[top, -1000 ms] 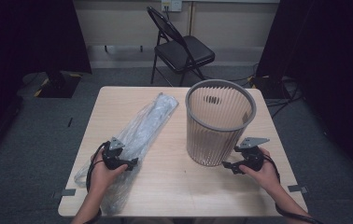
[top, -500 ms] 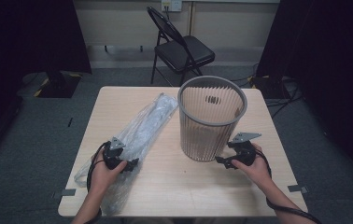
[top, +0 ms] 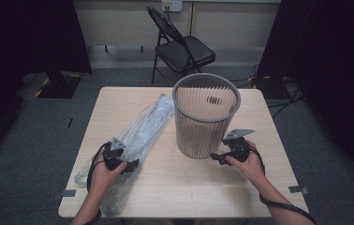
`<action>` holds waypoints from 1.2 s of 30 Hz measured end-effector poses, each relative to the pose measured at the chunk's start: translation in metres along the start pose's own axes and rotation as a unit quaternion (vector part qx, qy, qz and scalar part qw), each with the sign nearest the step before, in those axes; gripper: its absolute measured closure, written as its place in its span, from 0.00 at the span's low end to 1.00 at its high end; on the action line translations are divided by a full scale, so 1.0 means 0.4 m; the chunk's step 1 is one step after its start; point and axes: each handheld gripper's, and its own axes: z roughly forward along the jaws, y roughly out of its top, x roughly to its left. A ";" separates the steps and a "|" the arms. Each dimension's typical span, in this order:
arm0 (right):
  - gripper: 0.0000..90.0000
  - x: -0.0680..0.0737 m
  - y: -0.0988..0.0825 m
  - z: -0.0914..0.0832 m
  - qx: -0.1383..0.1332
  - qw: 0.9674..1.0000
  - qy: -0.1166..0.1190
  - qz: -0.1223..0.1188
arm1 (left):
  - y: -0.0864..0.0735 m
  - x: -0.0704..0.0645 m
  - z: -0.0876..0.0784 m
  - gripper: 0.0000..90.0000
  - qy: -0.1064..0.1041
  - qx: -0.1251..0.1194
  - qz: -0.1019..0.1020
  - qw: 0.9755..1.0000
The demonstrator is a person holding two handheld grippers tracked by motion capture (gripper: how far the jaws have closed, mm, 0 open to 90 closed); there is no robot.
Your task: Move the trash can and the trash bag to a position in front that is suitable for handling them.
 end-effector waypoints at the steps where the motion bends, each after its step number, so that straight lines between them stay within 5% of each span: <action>1: 0.14 0.001 0.004 0.003 0.000 1.000 0.000 -0.001 | 0.000 0.000 0.000 0.08 0.000 -0.001 -0.001 1.000; 29: 0.16 0.029 0.071 0.060 -0.018 1.000 0.006 0.007 | 0.003 0.000 0.003 0.05 -0.002 0.004 0.004 1.000; 36: 0.16 0.002 0.068 0.028 0.014 1.000 -0.007 0.010 | 0.003 -0.001 0.004 0.04 -0.003 0.004 0.004 1.000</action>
